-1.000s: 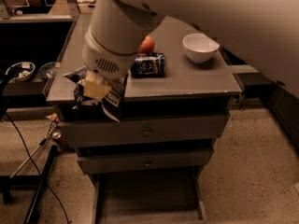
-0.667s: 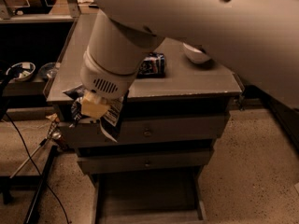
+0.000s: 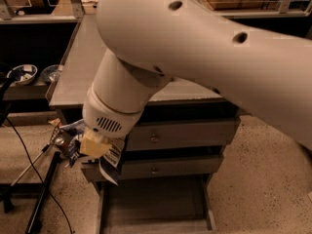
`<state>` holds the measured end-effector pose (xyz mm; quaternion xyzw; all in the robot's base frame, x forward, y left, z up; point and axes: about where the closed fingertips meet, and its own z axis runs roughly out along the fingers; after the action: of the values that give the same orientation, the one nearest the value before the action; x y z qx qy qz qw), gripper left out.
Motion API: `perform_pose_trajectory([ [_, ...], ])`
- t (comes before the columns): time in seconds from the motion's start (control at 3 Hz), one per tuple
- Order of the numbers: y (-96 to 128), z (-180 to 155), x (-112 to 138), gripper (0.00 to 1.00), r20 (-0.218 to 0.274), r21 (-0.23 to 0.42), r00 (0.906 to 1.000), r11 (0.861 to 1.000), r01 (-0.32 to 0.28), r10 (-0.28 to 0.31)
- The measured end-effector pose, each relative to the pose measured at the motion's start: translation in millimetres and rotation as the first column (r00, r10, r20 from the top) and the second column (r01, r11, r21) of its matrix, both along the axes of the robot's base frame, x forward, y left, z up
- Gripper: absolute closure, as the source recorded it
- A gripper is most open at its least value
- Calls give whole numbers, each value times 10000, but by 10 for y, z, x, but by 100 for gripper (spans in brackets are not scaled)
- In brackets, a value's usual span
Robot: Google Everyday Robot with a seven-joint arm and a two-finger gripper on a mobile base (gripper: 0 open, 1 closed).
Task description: Place blue chip bag into bottom drawer
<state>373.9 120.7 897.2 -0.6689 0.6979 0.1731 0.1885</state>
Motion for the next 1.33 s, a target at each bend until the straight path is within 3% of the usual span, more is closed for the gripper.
perform_pose_trajectory([
  [0.67,48,-179,-32,100,-357,285,9993,9996,68,-58],
  [1.0,65,-546,-89,100,-884,413,9956,9985,351,-314],
  [1.33,17,-928,-200,100,-1501,451,9859,9956,818,-742],
])
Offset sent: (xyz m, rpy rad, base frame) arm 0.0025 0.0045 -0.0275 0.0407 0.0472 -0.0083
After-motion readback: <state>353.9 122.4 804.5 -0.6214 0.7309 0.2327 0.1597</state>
